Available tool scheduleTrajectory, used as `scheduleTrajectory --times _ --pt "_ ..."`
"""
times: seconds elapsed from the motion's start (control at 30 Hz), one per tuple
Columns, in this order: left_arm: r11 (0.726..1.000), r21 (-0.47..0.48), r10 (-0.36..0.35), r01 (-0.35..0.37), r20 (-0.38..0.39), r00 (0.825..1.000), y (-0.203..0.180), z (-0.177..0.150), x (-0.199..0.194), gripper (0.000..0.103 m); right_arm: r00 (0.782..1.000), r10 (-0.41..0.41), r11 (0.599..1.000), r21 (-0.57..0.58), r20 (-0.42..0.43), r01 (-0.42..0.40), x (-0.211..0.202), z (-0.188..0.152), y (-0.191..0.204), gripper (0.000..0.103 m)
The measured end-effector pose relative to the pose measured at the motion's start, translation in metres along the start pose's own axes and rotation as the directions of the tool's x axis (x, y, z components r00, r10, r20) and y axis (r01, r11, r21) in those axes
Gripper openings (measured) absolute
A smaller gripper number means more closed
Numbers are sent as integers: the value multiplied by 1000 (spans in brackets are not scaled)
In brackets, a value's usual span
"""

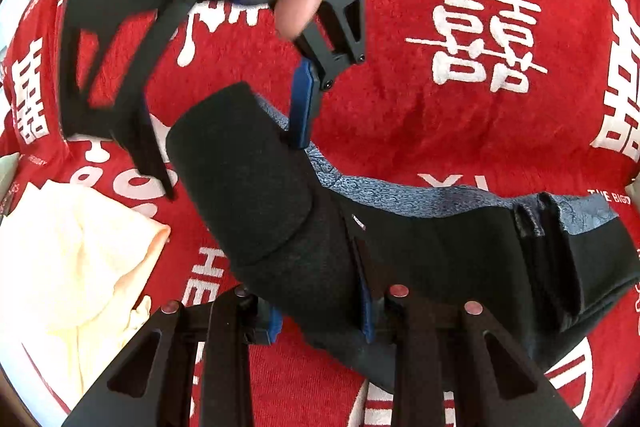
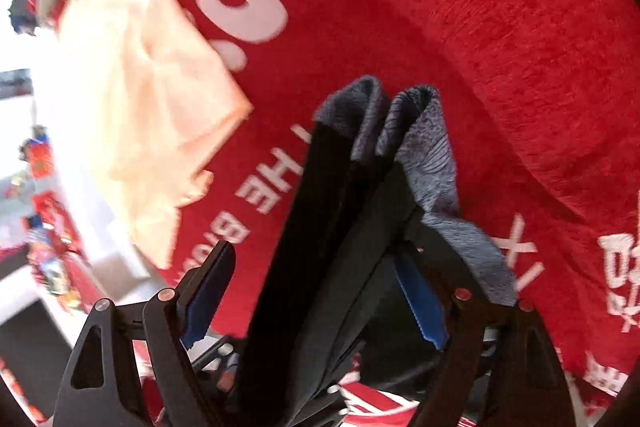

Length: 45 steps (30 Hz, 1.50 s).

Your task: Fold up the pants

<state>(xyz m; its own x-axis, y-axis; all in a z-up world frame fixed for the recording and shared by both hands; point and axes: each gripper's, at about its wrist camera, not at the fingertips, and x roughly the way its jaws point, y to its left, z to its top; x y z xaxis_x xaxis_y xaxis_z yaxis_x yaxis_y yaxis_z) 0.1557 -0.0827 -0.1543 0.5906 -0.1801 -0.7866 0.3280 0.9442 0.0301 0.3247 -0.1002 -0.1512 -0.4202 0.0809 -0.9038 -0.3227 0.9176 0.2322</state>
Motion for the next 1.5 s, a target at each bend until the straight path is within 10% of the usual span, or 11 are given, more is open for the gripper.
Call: scheduleTrajectory --times 0.07,0.13,0.23,0.53,1.13,1.5 --pt "1000 -3 -2 2 2 1000 -2 0 -2 31 997 -74 997 -14 1 74 3 -2 2 83" --pt "1000 -3 -13 13 -2 1000 -4 0 -3 31 996 -89 996 -3 11 89 3 -8 -4 36" --pt "999 17 -29 29 11 1000 -13 1 -10 31 995 -67 998 22 76 65 -7 -23 -20 18" --pt "990 94 -109 103 70 992 -58 24 -50 31 926 174 971 99 336 -219 -62 -91 -92 16" --pt "869 379 -350 317 20 936 -235 32 -112 31 593 300 754 195 747 -627 -83 -338 -258 16" --pt "768 514 -340 383 -179 923 -349 -21 -79 31 591 228 653 329 774 -682 7 -425 -342 16"
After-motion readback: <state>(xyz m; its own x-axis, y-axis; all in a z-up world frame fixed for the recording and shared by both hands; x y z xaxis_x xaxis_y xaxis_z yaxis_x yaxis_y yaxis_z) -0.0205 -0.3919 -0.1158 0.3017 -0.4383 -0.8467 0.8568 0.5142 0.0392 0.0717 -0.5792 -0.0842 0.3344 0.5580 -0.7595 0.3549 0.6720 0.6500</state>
